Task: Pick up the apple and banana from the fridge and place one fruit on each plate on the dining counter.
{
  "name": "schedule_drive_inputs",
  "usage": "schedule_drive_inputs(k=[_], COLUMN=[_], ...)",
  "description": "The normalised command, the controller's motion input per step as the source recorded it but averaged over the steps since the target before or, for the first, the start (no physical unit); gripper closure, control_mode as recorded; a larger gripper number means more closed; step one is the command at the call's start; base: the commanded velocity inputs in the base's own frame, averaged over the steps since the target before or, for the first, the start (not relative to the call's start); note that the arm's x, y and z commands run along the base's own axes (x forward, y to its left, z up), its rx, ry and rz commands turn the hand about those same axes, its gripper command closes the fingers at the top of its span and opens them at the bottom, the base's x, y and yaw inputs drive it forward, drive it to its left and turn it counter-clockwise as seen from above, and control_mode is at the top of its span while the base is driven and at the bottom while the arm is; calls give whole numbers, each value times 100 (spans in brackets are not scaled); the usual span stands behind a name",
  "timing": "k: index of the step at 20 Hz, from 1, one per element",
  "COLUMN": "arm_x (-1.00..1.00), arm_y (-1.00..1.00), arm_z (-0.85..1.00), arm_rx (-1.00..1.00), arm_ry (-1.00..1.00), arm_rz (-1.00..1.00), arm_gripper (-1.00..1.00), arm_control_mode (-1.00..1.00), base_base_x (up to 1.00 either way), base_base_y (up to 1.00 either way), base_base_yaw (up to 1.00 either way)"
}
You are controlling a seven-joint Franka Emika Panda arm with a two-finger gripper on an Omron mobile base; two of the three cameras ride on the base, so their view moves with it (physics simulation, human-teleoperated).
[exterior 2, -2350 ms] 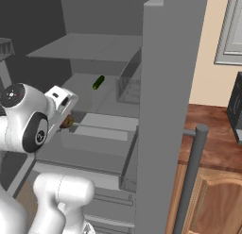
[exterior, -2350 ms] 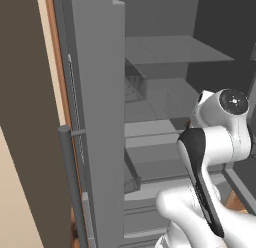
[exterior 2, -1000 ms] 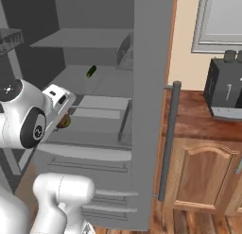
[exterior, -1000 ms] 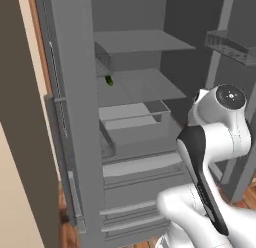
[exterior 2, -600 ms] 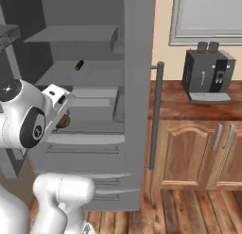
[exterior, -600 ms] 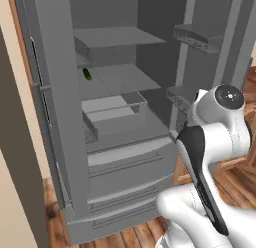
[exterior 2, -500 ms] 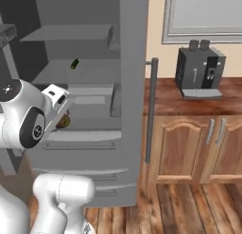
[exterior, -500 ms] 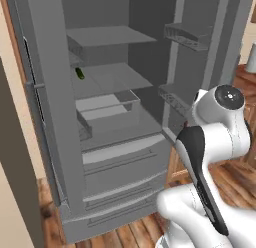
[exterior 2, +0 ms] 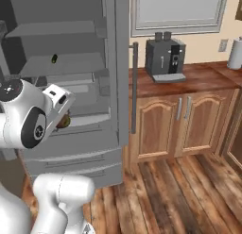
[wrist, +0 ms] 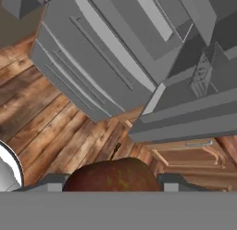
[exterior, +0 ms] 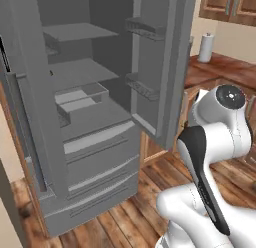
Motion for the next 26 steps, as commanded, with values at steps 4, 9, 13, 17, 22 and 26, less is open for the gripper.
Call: schedule_drive_inputs(k=[4,9,13,17,22,26], arm_x=[0,0,0,0,0,0], arm_y=[0,0,0,0,0,0], arm_z=[0,0,0,0,0,0], arm_rx=[0,0,0,0,0,0], arm_ry=[0,0,0,0,0,0], arm_rz=[0,0,0,0,0,0], arm_gripper=[100,100,100,100,100,100], arm_control_mode=[100,100,100,100,100,100], base_base_x=[-88,-82,-71,-69,-71,-73], base_base_y=[50,40,25,14,4,0], base_base_yaw=[-37,-40,-47,-47,-43,-42])
